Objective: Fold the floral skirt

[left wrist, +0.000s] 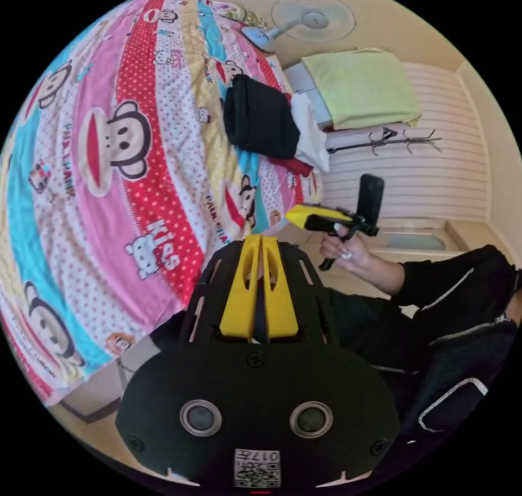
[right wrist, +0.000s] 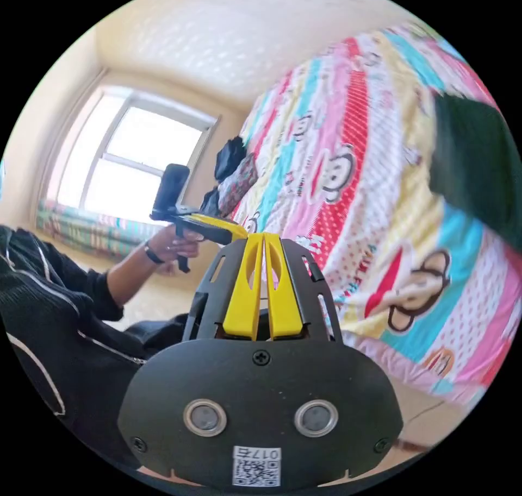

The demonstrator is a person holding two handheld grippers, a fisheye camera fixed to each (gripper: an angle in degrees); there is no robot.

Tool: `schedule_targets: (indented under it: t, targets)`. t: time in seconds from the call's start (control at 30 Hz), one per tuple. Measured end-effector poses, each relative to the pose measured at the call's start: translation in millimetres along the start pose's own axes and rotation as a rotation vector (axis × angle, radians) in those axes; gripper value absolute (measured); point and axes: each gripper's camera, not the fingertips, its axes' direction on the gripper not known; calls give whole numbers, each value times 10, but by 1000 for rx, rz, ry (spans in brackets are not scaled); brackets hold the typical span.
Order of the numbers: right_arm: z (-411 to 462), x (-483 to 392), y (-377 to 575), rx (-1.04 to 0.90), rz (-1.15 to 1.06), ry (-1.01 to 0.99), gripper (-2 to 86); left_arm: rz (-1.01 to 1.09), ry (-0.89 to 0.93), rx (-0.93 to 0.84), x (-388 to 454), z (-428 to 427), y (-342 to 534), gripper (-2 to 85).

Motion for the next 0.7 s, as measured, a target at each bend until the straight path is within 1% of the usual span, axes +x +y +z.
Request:
schedule_targets:
  t: [0.03,0.07,0.13,0.17,0.2,0.23,0.27,0.33,0.43,0.47,0.53,0.57,0.6,0.7]
  targets:
    - [62,-120,-83,-17,-55,15,6,7,-141,-1,149,-203,194,-10]
    - [198,-324,-240,-57,-133,49,6,6,-203,2,217,-289,291,-10]
    - [399,-585,-463,-110,-216,71,6,-13,-419,11,456,-568,709,-9]
    - [503,-752,-590,-122,-275,56,6,-19,-463,19,504,-621,821,-9]
    - [589,-919,-702,-124,-332,34,5,-40,-546,46,583,-713,1052,-8]
    - [628,-1004,-754,-126,-359,23,5,-76,-619,83,628,-790,1290,-8]
    - [712,-1178,-846,-132,-413,14,4,-101,-653,111,638,-826,1417,-7]
    - [869,-1425,-956,-144,-472,37,4,-234,-789,302,586,-971,1994,-6]
    - [1206,-1701,-1099,-138,-455,65,4,-287,-895,468,270,-1108,2641,-6]
    - [1365,-1771,-1140,-129,-427,54,4,-301,-913,491,164,-1149,2752,-6]
    - [1653,-1835,-1184,-122,-362,55,5,-379,-941,584,-395,-1360,3141,-6]
    - [1889,-1847,-1220,-139,-294,72,5,-402,-933,605,-568,-1425,3228,-6]
    - [2150,-1841,-1275,-174,-205,97,5,-444,-897,633,-944,-1555,3384,-5]
    - [2752,-1857,-1504,-226,-50,107,8,-550,-770,660,-1981,-1815,3721,-4]
